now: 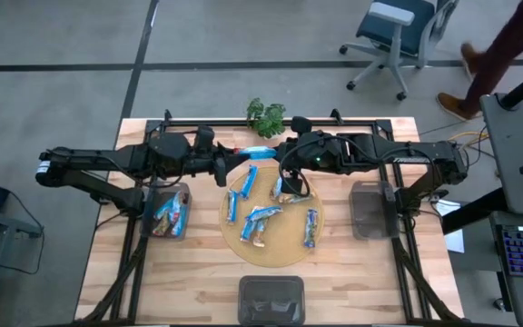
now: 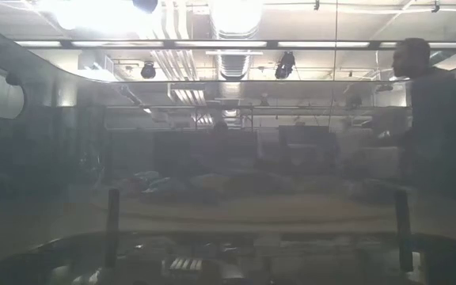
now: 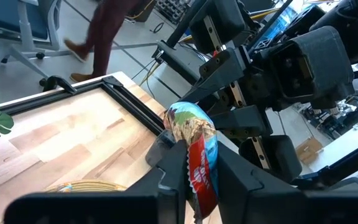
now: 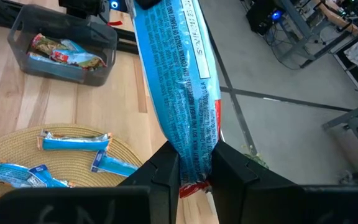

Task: Pick and place Granola Bars by type
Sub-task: Put the red granola bar into the top left bin

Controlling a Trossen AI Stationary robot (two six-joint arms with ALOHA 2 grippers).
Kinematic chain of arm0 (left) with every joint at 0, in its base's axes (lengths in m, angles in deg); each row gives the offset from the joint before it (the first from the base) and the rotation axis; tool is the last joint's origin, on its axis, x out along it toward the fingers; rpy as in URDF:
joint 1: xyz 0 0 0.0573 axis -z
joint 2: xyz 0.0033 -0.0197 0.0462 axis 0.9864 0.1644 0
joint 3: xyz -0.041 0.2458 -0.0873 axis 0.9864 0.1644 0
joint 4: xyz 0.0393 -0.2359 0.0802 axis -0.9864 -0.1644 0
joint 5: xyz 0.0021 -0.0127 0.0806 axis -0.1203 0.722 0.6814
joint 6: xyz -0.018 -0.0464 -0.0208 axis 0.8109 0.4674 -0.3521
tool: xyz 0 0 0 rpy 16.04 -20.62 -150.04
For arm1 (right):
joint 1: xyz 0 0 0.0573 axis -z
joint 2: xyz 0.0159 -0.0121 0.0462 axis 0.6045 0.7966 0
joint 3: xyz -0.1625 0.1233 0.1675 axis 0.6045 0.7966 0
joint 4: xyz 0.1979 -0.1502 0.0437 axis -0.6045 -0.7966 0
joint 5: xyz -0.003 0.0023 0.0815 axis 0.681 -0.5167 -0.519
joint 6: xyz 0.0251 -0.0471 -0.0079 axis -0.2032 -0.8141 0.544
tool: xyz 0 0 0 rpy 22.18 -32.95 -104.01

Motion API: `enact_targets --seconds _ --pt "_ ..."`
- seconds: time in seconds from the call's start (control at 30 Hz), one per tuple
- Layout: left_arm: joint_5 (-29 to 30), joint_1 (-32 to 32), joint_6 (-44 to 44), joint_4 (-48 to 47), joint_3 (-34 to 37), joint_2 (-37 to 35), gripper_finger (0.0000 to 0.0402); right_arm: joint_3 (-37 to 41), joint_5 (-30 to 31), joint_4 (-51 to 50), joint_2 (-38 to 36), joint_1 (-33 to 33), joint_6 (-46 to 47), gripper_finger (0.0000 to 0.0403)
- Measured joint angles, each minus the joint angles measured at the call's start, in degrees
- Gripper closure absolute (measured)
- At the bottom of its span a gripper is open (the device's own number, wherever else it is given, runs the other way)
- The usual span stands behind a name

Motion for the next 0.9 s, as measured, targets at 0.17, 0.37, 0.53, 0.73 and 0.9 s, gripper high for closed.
enact_targets --seconds 0.17,0.37,0.53,0.73,0.9 --pt "0.0 0.0 -0.2 0.0 0.0 0.0 0.0359 0.0 -0.8 0.0 0.0 0.0 -1.1 0.0338" --pt "0.0 -0.3 -0.8 0.0 0.0 -0.1 0.0360 0.0 -3.2 0.4 0.0 0.0 -1.8 0.0284" --pt "0.1 -0.9 -1.9 0.3 0.0 -0.3 0.0360 -2.0 -2.8 1.0 0.0 0.1 -1.9 0.0226" --pt "0.3 -1.6 -3.8 -1.8 0.0 -2.3 0.0360 -6.1 -0.2 0.4 -0.1 0.2 -2.9 0.0181" --pt "3.3 -1.9 -4.1 -14.8 -3.5 -5.1 0.0360 -9.2 -0.1 -3.3 -0.1 0.2 -3.5 0.0168"
